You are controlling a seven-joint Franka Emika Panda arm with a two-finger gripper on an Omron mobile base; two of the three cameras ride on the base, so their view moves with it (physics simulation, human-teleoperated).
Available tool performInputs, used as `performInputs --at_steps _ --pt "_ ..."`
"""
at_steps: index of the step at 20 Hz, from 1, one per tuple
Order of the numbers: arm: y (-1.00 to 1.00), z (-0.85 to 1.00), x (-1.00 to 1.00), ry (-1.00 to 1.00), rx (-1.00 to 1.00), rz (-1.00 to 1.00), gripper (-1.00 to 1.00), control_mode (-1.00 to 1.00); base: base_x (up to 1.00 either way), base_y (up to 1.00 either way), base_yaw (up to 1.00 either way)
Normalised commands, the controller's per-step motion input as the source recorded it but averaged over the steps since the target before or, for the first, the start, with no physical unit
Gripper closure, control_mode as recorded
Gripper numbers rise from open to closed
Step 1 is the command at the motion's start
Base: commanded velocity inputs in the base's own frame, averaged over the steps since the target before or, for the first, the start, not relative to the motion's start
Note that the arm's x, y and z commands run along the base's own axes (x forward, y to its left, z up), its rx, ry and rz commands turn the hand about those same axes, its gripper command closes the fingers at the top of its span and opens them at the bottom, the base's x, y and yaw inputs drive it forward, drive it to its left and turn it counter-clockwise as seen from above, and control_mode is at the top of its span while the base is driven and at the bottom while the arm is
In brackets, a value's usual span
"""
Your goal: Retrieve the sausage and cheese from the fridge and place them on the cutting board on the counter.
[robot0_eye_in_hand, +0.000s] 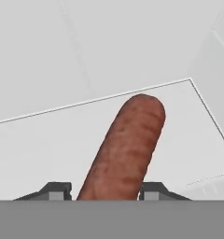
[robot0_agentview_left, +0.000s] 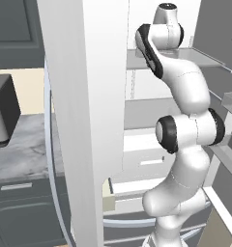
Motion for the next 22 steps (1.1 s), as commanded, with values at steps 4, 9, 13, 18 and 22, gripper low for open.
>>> performInputs --at_steps 4,9,13,18,22 --pt "0.07 -0.27 -0.91 0.03 0.01 0.06 1.00 -1.00 0.00 0.00 0.00" --pt "0.00 0.03 -0.89 0.24 0.06 0.11 1.00 -1.00 0.00 0.00 0.00" --pt "0.04 0.11 -0.86 0.31 0.05 0.07 1.00 -1.00 0.00 0.00 0.00" --pt "0.09 0.19 -0.75 0.45 0.01 0.01 1.00 -1.00 0.00 0.00 0.00" --pt "0.13 0.35 -0.47 0.67 0.00 0.00 1.00 -1.00 0.00 0.00 0.00"
